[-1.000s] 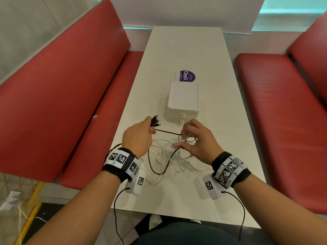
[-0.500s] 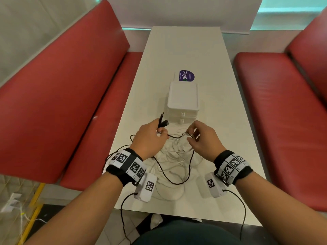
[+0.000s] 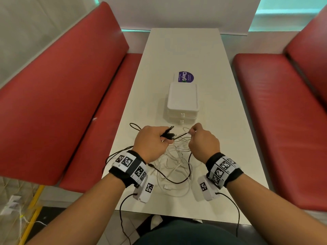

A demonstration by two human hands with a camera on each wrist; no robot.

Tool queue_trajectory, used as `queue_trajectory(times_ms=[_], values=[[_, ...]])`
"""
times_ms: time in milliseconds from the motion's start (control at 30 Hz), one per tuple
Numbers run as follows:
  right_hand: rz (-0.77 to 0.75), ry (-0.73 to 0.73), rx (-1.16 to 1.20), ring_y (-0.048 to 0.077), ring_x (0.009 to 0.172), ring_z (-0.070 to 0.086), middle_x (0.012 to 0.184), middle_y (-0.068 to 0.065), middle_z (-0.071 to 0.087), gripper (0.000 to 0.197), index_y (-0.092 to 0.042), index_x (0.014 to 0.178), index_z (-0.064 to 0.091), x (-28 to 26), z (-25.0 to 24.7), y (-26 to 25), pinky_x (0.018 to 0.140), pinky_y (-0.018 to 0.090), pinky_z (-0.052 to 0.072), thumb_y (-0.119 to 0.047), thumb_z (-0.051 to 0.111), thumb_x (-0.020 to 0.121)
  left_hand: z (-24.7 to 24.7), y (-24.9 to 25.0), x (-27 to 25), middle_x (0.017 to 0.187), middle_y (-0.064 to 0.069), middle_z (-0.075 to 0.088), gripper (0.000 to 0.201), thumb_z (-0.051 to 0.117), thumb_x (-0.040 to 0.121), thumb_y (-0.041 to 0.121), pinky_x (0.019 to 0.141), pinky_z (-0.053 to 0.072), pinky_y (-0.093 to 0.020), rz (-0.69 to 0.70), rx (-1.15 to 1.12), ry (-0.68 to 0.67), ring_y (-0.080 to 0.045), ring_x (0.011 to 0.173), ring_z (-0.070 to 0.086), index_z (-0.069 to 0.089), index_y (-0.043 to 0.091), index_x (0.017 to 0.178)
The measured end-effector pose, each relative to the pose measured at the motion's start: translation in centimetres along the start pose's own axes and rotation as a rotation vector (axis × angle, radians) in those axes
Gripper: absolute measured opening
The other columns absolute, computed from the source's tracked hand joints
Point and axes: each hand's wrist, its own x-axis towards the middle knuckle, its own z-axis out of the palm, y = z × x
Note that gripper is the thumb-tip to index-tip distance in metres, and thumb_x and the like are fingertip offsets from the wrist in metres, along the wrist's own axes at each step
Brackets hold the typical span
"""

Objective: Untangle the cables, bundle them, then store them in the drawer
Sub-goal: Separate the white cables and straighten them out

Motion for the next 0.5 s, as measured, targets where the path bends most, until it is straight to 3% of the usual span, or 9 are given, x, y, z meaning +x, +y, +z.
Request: queue_trajectory(times_ms=[67, 133, 200, 267, 333, 433, 500], values=[[0.023, -0.019, -0.016, 0.028, 0.072, 0.057, 0.074, -0.004, 0.058, 0.013, -0.019, 0.103, 0.048, -0.2, 0.0, -0.3, 0.062, 0.036, 0.039, -0.024, 0.036, 0.103, 0.2, -0.1, 0.2, 0.084, 0.011, 0.077, 0.014, 0.070, 0.082, 0.013, 0.077, 0.058, -0.034, -0.021, 0.032, -0.007, -0.008, 0.084, 0.071, 0.075, 0.025, 0.082], [0.063, -0.017, 0.056, 0.028, 0.080, 0.059, 0.088, 0.000, 0.060, 0.022, -0.018, 0.101, 0.054, 0.2, -0.1, -0.1, 0.070, 0.037, 0.044, -0.027, 0.034, 0.104, 0.3, -0.4, 0.2, 0.085, 0.008, 0.077, 0.008, 0.072, 0.082, 0.019, 0.076, 0.058, -0.036, -0.061, 0.085, -0.034, -0.014, 0.084, 0.071, 0.076, 0.024, 0.087], [0.135, 0.025, 0.246, 0.028, 0.089, 0.058, 0.104, 0.006, 0.058, 0.025, -0.012, 0.104, 0.064, 1.2, -0.5, 1.0, 0.076, 0.034, 0.044, -0.023, 0.041, 0.103, 0.3, -1.1, 0.1, 0.086, 0.006, 0.077, 0.011, 0.072, 0.082, 0.021, 0.077, 0.058, -0.037, -0.114, 0.118, -0.047, -0.017, 0.084, 0.071, 0.078, 0.025, 0.091], [0.206, 0.023, 0.338, 0.025, 0.090, 0.058, 0.106, 0.009, 0.065, 0.022, -0.006, 0.103, 0.070, 2.2, -1.4, 2.6, 0.077, 0.029, 0.040, -0.017, 0.050, 0.100, -0.2, -1.7, -0.1, 0.084, 0.007, 0.077, 0.011, 0.074, 0.080, 0.020, 0.080, 0.058, -0.038, -0.174, 0.069, -0.026, -0.016, 0.084, 0.072, 0.074, 0.032, 0.082], [0.228, -0.080, 0.204, 0.025, 0.088, 0.060, 0.098, 0.010, 0.072, 0.022, -0.003, 0.096, 0.071, 2.7, -2.0, 4.2, 0.073, 0.028, 0.041, -0.015, 0.054, 0.097, -0.9, -2.4, 0.1, 0.083, 0.009, 0.076, 0.027, 0.077, 0.078, 0.017, 0.083, 0.059, -0.038, -0.193, 0.021, 0.027, -0.014, 0.083, 0.073, 0.065, 0.041, 0.074], [0.212, -0.215, -0.160, 0.031, 0.089, 0.066, 0.098, 0.013, 0.072, 0.020, -0.003, 0.100, 0.068, 2.4, -2.5, 5.0, 0.071, 0.032, 0.050, -0.019, 0.060, 0.093, -1.7, -2.6, 0.9, 0.083, 0.011, 0.076, 0.028, 0.077, 0.077, 0.014, 0.082, 0.059, -0.039, -0.165, -0.004, 0.089, -0.013, 0.084, 0.073, 0.064, 0.038, 0.069], [0.153, -0.139, -0.216, 0.033, 0.089, 0.064, 0.099, 0.010, 0.066, 0.027, -0.006, 0.109, 0.057, 2.1, -2.9, 4.5, 0.072, 0.035, 0.051, -0.018, 0.069, 0.088, -1.8, -2.3, 1.2, 0.083, 0.012, 0.077, 0.027, 0.077, 0.078, 0.013, 0.083, 0.059, -0.038, -0.149, -0.015, 0.098, -0.011, 0.084, 0.073, 0.066, 0.036, 0.068]])
